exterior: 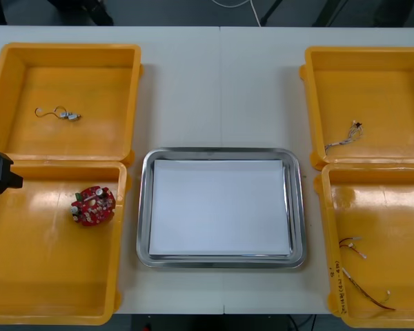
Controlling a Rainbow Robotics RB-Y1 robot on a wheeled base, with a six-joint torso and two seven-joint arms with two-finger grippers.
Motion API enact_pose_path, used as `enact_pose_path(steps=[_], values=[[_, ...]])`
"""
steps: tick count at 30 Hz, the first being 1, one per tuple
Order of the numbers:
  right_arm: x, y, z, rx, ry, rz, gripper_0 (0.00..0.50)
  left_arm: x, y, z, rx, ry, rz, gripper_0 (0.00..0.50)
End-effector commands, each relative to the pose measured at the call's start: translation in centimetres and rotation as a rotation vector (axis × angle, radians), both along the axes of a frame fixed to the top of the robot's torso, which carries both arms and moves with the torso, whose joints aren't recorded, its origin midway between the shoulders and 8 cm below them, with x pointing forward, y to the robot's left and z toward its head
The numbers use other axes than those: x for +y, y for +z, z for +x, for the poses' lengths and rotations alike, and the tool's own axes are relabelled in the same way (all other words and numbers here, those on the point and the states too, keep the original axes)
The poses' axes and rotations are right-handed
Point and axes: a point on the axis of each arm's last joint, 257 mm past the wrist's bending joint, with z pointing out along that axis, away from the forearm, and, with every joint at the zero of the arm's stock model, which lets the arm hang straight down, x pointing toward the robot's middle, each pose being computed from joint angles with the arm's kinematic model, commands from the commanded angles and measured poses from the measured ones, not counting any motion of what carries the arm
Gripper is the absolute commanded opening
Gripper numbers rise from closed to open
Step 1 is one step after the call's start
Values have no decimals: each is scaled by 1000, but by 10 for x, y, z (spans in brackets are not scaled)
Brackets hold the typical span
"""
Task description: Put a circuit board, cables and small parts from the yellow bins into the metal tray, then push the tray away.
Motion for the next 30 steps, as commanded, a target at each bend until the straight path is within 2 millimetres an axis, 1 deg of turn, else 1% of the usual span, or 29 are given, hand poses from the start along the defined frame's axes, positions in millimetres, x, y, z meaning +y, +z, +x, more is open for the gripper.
enact_pose_path(steps=[1, 30], values=[[4, 17, 11, -55, -26, 5, 500, 7, 1, -7, 14, -117, 93, 500], [4, 17, 11, -55, -26, 5, 500, 7, 1, -7, 14, -117, 93, 500]])
